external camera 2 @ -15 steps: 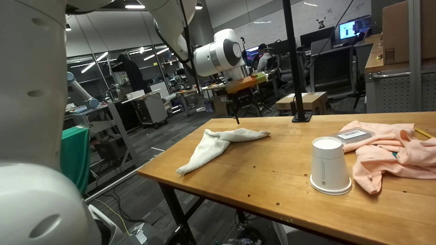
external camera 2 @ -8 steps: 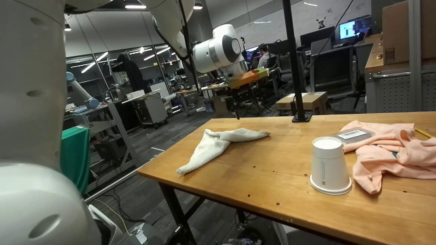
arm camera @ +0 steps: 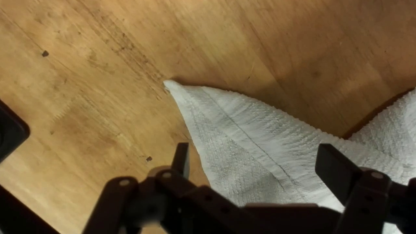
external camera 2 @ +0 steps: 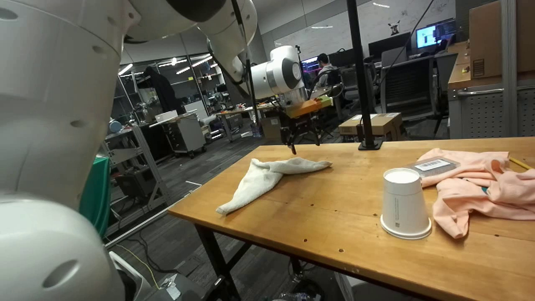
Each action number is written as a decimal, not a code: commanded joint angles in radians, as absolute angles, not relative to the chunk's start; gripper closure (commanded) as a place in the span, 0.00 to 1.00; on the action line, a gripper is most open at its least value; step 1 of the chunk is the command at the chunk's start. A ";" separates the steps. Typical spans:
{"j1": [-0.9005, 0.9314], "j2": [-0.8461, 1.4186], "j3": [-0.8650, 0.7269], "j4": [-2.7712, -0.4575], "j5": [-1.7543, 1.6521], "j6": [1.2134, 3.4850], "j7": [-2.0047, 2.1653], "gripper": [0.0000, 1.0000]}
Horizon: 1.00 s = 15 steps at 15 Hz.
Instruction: Fold the cloth
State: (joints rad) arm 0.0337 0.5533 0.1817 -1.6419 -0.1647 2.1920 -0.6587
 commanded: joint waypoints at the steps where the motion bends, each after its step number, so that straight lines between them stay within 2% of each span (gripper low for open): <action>1: 0.051 0.654 0.174 -1.510 -0.154 2.111 -0.678 0.00; 14: 0.043 0.800 0.164 -1.377 -0.155 1.971 -0.679 0.00; 15: 0.042 0.799 0.164 -1.377 -0.154 1.965 -0.679 0.25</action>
State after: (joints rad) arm 0.0393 0.7771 0.1695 -1.4290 -0.1647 2.0093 -0.6598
